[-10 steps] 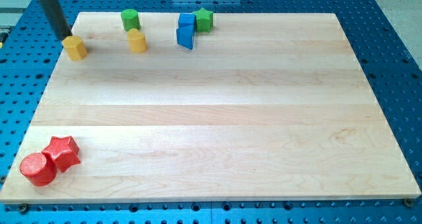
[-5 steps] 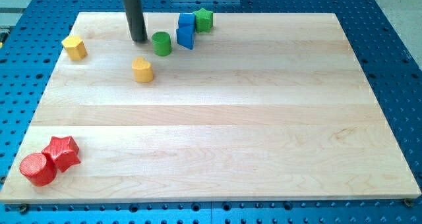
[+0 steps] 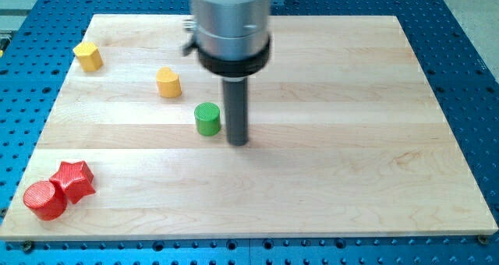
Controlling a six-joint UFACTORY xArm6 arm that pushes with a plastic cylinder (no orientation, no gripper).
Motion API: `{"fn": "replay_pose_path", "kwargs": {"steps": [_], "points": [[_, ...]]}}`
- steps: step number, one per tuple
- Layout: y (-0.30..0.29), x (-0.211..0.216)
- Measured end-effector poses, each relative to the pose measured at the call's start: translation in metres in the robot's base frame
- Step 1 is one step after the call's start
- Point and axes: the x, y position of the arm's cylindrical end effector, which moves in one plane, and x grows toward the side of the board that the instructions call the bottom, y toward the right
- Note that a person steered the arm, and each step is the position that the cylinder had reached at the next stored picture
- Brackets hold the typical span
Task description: Move the green circle vertically to the triangle
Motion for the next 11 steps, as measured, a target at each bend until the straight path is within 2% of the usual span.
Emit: {"fn": "replay_pose_path", "kwargs": {"steps": [1, 2, 3, 4, 5, 6, 7, 8, 9, 10, 11], "points": [[-0.015, -0.055], [-0.087, -0.045], [-0.071, 0.001], [-0.058, -0.01], [-0.045, -0.048], [0.001, -0.048], [-0.011, 0.033], [-0.011, 0.071], [-0.025, 0.056], [-0.051, 0.067], [-0.032, -0.033]]}}
